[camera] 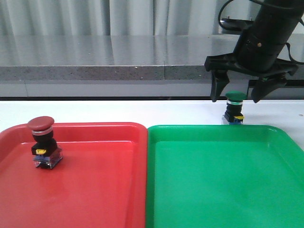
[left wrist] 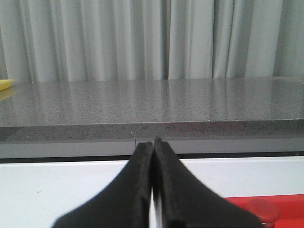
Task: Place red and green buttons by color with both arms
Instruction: 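Lower the open right gripper over the green push-button, then close the right gripper on the green button and lift it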
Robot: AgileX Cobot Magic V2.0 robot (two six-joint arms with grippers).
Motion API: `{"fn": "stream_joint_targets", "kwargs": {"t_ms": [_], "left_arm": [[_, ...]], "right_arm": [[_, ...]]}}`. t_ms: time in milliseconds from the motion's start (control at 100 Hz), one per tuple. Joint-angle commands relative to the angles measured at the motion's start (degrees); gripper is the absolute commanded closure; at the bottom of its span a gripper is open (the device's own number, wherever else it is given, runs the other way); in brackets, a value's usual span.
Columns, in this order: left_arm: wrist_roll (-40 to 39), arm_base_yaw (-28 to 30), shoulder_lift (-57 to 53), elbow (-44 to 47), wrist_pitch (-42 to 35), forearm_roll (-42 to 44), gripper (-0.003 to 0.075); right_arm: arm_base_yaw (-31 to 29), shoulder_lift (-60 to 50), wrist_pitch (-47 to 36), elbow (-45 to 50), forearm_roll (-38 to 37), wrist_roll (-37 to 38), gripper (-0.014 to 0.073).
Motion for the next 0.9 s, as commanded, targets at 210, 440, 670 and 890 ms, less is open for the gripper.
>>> {"fn": "stream_joint_targets", "kwargs": {"t_ms": [210, 440, 670, 890], "left_arm": [[-0.30, 0.11, -1.68, 2.35, -4.56, -0.52, 0.0739], [-0.30, 0.11, -1.68, 2.35, -4.56, -0.52, 0.0739], [-0.30, 0.11, -1.68, 2.35, -4.56, -0.52, 0.0739], [-0.30, 0.11, -1.68, 2.35, -4.56, -0.52, 0.0739]], "right_arm": [[-0.23, -1.45, -2.27, -2.03, -0.47, -0.58, -0.0020], [-0.23, -1.45, -2.21, -2.03, -0.47, -0.58, 0.0326], [-0.23, -2.89, -1.85, -2.89, -0.47, -0.58, 0.0379], [0.01, -8.36, 2.89, -3.97, -0.47, 1.06, 0.0379]]}}
